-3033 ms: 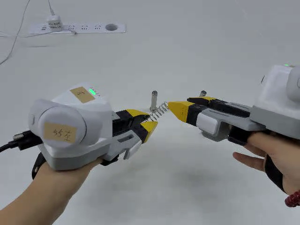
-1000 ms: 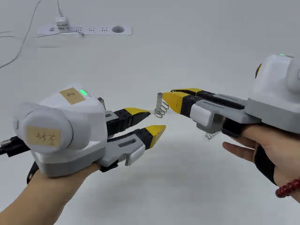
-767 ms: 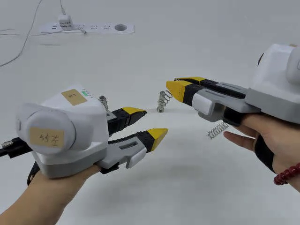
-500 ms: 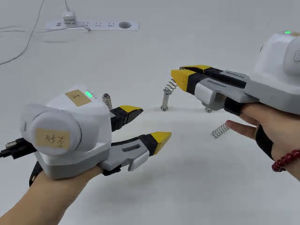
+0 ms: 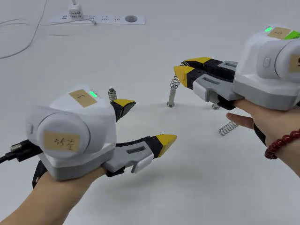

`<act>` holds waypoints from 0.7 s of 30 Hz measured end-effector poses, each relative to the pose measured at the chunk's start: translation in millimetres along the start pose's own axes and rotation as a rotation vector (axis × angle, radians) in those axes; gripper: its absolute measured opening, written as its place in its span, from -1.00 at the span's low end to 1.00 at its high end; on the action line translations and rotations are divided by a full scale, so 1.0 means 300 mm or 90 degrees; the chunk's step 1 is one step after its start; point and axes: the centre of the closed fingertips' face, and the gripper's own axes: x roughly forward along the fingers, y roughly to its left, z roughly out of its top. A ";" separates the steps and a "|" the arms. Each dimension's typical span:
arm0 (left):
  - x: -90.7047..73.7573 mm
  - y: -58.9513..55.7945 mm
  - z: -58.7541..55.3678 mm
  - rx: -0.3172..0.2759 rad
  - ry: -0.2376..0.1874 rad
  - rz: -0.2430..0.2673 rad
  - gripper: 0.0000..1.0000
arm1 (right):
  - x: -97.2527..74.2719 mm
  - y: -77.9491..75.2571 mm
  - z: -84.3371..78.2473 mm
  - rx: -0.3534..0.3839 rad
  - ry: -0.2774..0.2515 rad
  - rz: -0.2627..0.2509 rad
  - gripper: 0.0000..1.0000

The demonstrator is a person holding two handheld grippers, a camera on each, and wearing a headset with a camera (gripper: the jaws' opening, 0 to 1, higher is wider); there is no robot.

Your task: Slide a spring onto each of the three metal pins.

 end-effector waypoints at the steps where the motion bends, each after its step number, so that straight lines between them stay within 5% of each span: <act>1: 0.000 0.001 -0.001 0.000 0.001 0.001 0.29 | 0.004 -0.003 -0.003 -0.007 0.002 -0.002 -0.74; 21: -0.002 0.010 -0.025 -0.007 0.012 0.005 0.38 | 0.031 0.009 -0.027 -0.120 0.021 -0.002 -0.73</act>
